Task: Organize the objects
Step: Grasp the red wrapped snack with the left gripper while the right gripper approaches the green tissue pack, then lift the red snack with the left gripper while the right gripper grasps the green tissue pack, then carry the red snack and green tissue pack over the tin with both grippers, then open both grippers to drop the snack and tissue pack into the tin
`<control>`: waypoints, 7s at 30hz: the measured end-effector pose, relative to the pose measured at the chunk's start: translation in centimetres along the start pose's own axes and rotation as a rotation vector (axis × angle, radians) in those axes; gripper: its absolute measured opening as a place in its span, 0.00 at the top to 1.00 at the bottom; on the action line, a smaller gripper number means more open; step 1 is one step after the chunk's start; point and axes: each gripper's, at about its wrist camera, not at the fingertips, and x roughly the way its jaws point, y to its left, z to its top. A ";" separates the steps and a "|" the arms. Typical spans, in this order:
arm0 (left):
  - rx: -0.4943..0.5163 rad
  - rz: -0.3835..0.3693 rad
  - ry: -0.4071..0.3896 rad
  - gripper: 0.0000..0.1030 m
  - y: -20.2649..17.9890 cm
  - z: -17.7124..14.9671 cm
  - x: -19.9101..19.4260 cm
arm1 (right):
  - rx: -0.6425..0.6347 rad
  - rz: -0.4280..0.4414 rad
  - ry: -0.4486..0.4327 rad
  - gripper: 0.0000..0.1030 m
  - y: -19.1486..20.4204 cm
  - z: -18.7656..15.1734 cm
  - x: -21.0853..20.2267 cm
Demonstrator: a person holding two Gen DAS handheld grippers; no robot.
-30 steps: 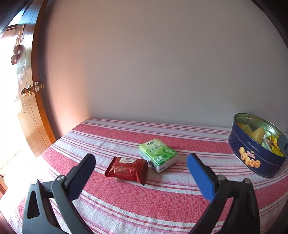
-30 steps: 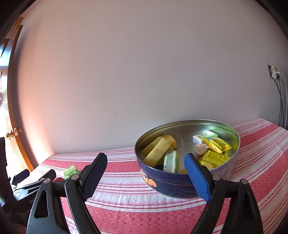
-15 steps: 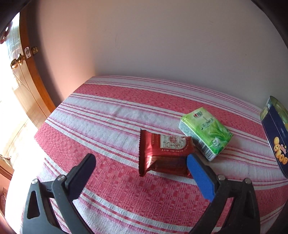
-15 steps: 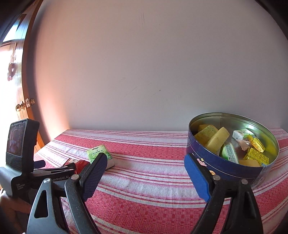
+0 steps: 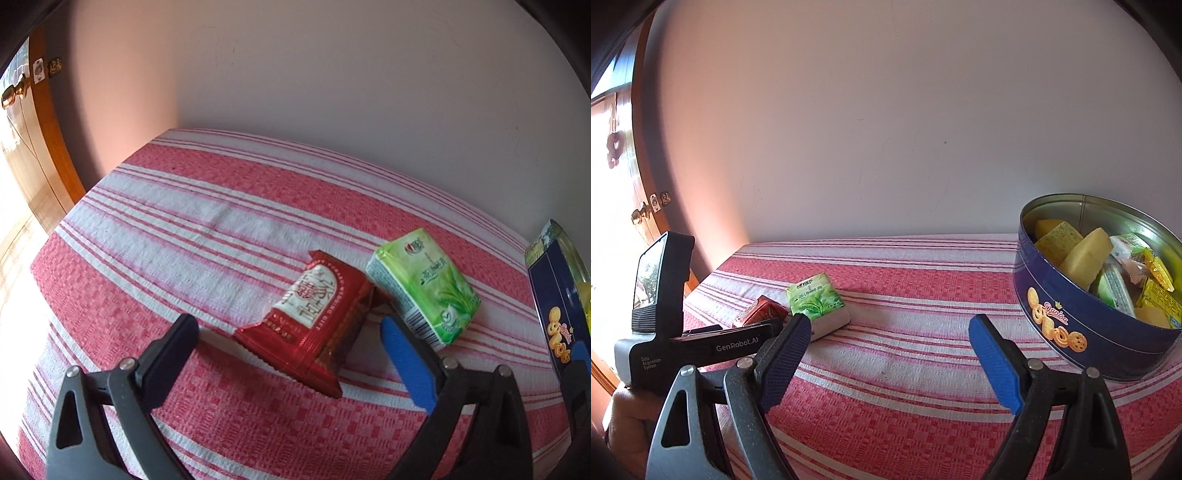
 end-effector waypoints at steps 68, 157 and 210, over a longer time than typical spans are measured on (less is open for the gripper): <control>0.077 -0.073 -0.474 0.63 -3.6 -5.4 -10.6 | -0.108 -0.159 -0.178 0.47 -8.6 -1.8 -8.3; 0.325 -0.297 -0.382 0.63 -32.6 -3.5 -4.1 | 0.038 -0.383 -0.211 0.46 -26.0 3.8 -6.1; 0.386 -0.135 0.014 0.63 -41.8 6.1 5.5 | 0.189 -0.275 0.308 0.46 -29.3 12.5 3.1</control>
